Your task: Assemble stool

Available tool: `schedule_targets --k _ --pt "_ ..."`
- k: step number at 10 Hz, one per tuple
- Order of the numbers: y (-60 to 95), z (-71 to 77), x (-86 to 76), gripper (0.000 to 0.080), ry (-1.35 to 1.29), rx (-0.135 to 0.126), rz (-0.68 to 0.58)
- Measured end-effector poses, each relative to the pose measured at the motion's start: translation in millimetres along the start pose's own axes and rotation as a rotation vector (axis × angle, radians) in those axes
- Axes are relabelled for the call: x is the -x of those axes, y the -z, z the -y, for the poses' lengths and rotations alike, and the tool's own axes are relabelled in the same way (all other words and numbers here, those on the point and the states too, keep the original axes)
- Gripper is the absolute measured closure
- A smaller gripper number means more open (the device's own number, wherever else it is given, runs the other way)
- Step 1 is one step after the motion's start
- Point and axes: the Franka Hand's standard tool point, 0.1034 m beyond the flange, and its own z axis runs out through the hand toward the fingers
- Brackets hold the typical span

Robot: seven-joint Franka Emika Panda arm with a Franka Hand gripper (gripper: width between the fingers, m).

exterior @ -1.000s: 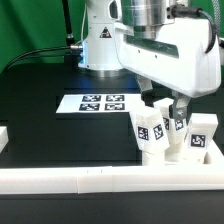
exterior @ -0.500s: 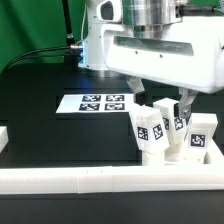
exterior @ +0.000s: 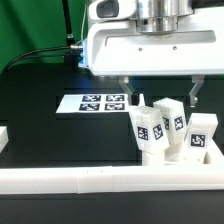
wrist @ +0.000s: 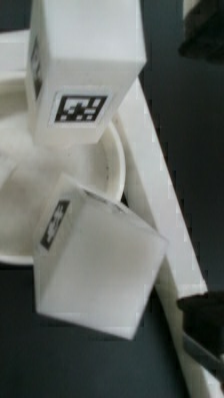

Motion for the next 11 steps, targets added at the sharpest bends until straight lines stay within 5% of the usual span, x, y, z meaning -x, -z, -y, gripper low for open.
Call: schedule_targets --k 8,11 --pt "-1.2 2.1 -0.8 0.0150 0.842 0.025 0.003" --pt "-3.6 -2.3 1.8 0.0150 0.865 0.031 0.030"
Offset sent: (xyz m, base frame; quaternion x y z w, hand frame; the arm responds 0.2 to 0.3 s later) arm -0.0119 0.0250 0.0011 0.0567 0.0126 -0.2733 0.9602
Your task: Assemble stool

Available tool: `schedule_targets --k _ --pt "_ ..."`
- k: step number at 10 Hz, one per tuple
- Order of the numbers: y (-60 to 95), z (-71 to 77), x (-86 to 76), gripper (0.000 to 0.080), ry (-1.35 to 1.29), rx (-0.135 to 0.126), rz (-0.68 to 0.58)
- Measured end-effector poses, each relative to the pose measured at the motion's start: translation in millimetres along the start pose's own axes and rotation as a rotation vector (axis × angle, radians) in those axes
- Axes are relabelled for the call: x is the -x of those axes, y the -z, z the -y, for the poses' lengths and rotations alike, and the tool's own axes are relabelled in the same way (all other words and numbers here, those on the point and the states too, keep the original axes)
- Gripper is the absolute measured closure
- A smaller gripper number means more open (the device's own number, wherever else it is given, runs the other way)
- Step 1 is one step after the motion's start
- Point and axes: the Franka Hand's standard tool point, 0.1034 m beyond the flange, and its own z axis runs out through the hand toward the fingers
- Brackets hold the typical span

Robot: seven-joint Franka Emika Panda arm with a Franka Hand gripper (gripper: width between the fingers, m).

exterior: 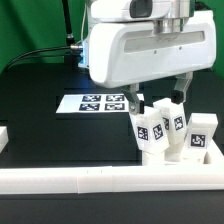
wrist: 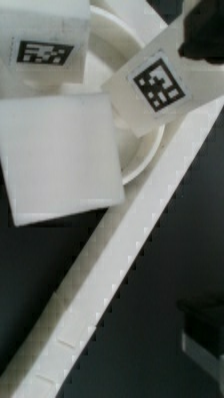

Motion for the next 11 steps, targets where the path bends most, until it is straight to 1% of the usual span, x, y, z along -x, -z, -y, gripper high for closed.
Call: schedule_targets --k 1,2,3,4,5,8,10,11 --pt "-2.1 -2.3 5.1 0.0150 0.019 -0.011 0.014" --pt "-1.2 -0.4 5.1 0.0150 0.026 -0.018 0.027" --pt "-3.3 8.0 7.6 0.0150 0.039 -0.018 0.111" --pt "-5.7 10.8 3.7 0.0150 0.064 -0.019 0.141" --pt "-6.0 8.0 3.7 0.0150 0.060 -0.015 0.137" --pt "-7.8 6.0 7.0 0.0150 0.065 -0.019 0.140" --pt "-11.9 5.8 11.6 0.0150 0.066 -0.022 0.146" --pt "-16.0 5.5 13.5 0.0150 0.065 -0.018 0.144"
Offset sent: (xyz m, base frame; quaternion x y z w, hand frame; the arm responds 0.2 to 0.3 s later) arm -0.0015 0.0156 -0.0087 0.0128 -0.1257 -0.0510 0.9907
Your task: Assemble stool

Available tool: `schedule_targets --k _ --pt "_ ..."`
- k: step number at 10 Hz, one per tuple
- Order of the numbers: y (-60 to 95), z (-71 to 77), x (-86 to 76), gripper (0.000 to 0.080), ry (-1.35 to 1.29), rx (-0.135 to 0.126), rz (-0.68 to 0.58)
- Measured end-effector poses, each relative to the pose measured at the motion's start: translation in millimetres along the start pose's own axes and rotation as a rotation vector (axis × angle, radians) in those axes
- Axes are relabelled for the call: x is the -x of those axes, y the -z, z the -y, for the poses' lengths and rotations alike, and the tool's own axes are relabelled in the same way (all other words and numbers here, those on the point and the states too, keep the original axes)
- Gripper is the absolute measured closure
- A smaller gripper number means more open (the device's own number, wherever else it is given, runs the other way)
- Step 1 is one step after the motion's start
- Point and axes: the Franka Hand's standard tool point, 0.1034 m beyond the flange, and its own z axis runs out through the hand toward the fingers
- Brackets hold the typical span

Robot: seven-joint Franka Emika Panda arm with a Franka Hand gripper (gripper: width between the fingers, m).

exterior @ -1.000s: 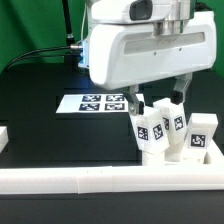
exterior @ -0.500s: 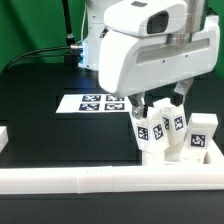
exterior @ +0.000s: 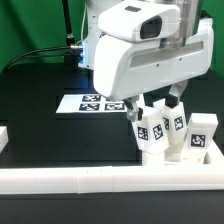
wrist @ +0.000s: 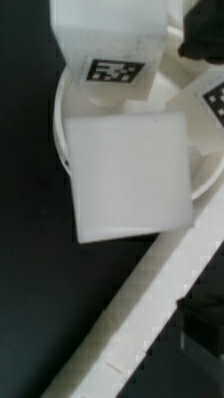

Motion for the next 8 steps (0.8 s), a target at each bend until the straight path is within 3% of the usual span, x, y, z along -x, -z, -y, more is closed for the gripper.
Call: schedule_targets --k 6,7,8 --pt "-14.8 -2.1 2.0 0.0150 -0.014 0.011 0.001" --pt "-14.7 -2.2 2.0 0.0264 -0.015 0.011 0.001" --pt "-14.5 -2.2 1.2 0.0264 -0.021 0.014 -0.002"
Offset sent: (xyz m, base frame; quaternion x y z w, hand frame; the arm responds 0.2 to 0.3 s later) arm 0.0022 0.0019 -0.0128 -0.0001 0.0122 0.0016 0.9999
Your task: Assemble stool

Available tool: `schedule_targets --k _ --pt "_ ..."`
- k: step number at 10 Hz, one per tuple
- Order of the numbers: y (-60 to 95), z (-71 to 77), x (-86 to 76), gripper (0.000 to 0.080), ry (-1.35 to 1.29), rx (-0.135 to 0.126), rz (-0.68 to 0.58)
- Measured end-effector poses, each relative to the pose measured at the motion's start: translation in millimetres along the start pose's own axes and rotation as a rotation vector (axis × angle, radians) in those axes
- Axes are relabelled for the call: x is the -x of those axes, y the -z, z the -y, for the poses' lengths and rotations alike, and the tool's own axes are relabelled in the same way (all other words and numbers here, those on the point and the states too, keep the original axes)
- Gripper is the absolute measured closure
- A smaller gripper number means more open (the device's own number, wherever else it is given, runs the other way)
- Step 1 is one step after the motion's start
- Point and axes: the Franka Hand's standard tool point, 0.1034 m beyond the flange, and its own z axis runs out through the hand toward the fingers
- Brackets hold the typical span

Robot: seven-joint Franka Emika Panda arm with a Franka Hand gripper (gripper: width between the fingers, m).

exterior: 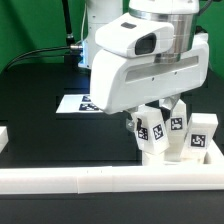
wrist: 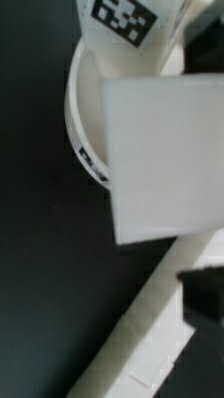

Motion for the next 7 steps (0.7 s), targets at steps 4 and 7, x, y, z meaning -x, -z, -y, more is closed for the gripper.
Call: schedule_targets --k 4,7 --pt "0.2 -1.3 0.6 0.0464 -0.036 0.000 0.000" --pt "0.3 -1.0 1.2 0.0464 -0.247 -0.004 -0.002"
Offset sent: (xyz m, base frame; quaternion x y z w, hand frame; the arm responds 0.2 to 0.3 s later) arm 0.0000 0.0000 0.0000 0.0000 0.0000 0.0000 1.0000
